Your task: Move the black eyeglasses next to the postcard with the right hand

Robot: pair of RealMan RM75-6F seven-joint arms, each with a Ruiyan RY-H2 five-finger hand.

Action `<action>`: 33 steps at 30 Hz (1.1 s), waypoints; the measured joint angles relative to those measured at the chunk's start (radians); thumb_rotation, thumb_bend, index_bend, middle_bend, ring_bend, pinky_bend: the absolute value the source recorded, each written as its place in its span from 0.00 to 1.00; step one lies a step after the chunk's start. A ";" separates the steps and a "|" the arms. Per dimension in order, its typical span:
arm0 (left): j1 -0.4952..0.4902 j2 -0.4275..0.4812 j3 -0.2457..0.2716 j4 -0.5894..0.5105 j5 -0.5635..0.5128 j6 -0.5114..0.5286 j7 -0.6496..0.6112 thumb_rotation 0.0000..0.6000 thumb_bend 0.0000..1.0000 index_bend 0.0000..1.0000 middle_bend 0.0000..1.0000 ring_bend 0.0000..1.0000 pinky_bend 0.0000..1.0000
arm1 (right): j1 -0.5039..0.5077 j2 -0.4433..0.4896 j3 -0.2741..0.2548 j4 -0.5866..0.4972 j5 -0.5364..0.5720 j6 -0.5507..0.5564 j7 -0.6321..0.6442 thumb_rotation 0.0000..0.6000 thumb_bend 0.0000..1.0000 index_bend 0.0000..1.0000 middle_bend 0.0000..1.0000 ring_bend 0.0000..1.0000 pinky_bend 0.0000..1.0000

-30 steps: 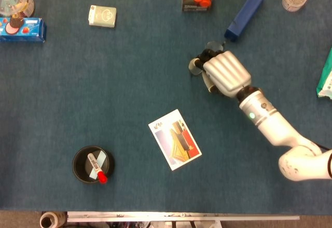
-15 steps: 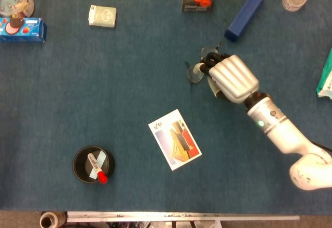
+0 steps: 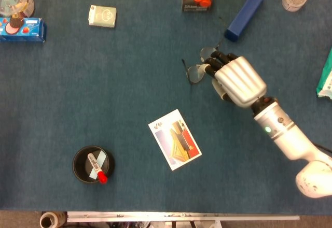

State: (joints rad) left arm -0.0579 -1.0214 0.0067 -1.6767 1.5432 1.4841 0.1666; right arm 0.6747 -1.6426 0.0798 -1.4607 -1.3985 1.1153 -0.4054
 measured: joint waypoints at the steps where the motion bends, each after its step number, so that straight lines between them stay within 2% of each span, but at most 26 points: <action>1: 0.000 0.000 0.000 0.000 0.000 0.000 0.000 1.00 0.00 0.57 0.46 0.38 0.46 | -0.004 -0.004 0.000 0.002 -0.006 0.010 -0.003 1.00 0.41 0.36 0.36 0.23 0.42; 5: 0.000 0.000 0.001 0.000 0.001 0.000 -0.001 1.00 0.00 0.57 0.46 0.38 0.46 | -0.017 -0.032 0.001 0.019 -0.025 0.044 -0.011 1.00 0.30 0.36 0.35 0.22 0.42; 8: 0.000 0.001 0.001 -0.001 0.000 -0.001 -0.002 1.00 0.00 0.57 0.46 0.38 0.46 | -0.028 -0.061 0.005 0.036 -0.027 0.063 -0.018 1.00 0.28 0.36 0.35 0.22 0.42; 16: 0.000 0.005 0.004 -0.003 0.008 0.002 -0.012 1.00 0.00 0.57 0.46 0.38 0.46 | -0.055 -0.181 0.034 0.121 -0.022 0.128 -0.016 1.00 0.27 0.36 0.38 0.22 0.42; 21: 0.000 0.008 0.005 -0.003 0.011 0.001 -0.017 1.00 0.00 0.57 0.46 0.38 0.46 | -0.062 -0.256 0.062 0.186 -0.011 0.145 0.034 1.00 0.29 0.36 0.42 0.25 0.42; 33: 0.001 0.012 0.010 -0.004 0.020 0.004 -0.019 1.00 0.00 0.57 0.46 0.38 0.46 | -0.052 -0.326 0.105 0.245 0.029 0.090 0.153 1.00 0.29 0.36 0.44 0.28 0.42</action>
State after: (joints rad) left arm -0.0571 -1.0099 0.0163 -1.6812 1.5634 1.4884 0.1479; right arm 0.6226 -1.9685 0.1849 -1.2157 -1.3690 1.2053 -0.2522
